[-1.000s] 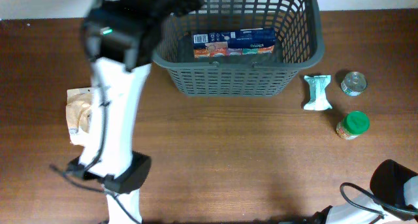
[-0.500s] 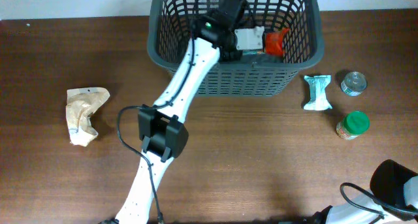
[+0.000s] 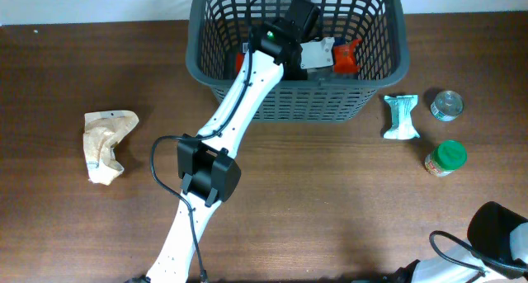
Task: Pack container
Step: 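Move the spaghetti packet into the basket and release it, then grasp the beige plastic bag with the left gripper and lift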
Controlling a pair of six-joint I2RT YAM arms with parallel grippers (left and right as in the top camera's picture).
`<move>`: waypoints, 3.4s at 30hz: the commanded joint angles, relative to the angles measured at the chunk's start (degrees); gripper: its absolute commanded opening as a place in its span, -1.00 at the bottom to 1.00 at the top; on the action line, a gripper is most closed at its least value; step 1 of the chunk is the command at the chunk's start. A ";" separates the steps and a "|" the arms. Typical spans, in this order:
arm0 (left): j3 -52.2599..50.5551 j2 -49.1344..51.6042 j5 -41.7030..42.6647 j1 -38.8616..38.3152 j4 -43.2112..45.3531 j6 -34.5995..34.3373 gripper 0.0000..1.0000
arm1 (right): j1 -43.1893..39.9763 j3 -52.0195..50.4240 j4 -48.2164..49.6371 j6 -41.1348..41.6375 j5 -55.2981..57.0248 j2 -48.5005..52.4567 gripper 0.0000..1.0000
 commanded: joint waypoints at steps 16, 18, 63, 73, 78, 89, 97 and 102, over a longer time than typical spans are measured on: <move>10.08 -9.88 -1.25 1.81 -2.12 -21.29 0.99 | -0.20 0.17 0.20 0.39 -0.09 0.24 0.97; 13.81 -14.34 -1.25 3.19 -4.52 -23.56 0.99 | -0.20 0.17 0.20 0.39 -0.09 0.24 0.97; -63.54 -25.86 4.44 56.68 12.55 -35.26 0.84 | -0.20 0.17 0.20 0.39 -0.09 0.24 0.97; -66.66 -22.80 4.66 56.68 15.37 -35.43 -0.28 | -0.20 0.17 0.20 0.39 -0.09 0.24 0.98; -66.47 -22.51 7.37 56.68 15.50 -35.43 -0.96 | -0.20 0.17 0.20 0.39 -0.09 0.24 0.98; -42.01 -25.88 11.61 56.50 -2.54 -35.41 -0.97 | -0.20 0.17 0.20 0.39 -0.09 0.24 0.98; -14.03 -30.03 12.63 50.80 -10.45 -28.59 -0.97 | -0.20 0.17 0.20 0.39 -0.09 0.24 0.98; -4.48 -32.96 12.13 39.95 -6.40 -16.26 -0.96 | -0.20 0.17 0.20 0.39 -0.09 0.24 0.98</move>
